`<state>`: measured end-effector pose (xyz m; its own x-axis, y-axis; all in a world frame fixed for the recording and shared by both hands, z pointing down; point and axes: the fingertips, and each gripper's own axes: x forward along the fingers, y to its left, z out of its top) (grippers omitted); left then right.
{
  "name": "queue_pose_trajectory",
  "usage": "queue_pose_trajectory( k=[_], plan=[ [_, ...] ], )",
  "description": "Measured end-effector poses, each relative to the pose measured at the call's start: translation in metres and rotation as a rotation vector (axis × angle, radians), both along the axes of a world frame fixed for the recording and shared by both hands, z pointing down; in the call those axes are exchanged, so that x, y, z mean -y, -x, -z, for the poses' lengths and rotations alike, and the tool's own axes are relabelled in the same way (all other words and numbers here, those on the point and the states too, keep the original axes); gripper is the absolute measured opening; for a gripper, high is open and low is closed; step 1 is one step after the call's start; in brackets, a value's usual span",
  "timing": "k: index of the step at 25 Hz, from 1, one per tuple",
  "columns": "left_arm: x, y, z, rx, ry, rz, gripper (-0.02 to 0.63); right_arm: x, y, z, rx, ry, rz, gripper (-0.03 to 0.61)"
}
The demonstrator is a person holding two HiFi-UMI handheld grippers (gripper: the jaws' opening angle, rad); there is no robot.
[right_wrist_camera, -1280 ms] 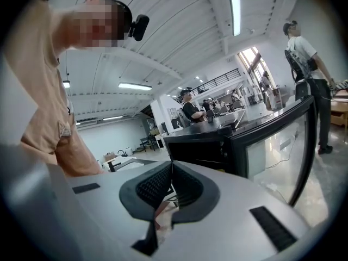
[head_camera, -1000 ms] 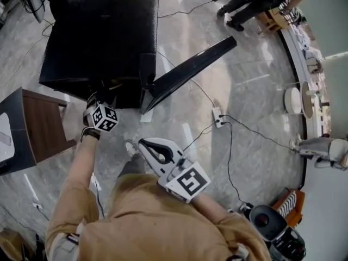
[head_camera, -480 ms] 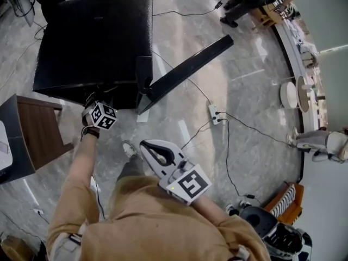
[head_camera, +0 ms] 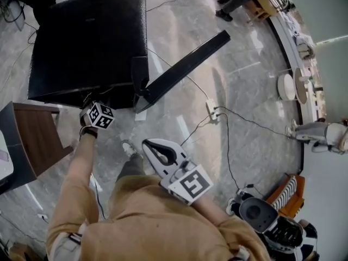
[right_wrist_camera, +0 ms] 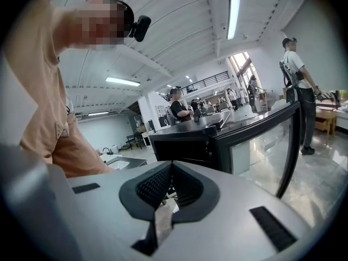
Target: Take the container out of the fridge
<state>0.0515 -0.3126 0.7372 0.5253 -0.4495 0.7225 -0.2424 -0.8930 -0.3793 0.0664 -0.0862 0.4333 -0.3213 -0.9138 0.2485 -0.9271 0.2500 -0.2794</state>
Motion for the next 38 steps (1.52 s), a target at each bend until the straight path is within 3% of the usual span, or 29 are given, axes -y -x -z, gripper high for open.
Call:
queue_pose_trajectory(
  k=[20,38],
  plan=[
    [0.011,-0.005,-0.035,0.066,0.051,-0.048,0.127,0.005,-0.002,-0.012,0.02,0.043,-0.071,0.0],
    [0.013,-0.012,-0.044,0.073,0.068,-0.07,0.081,0.002,0.001,-0.017,0.034,0.066,-0.108,0.0]
  ],
)
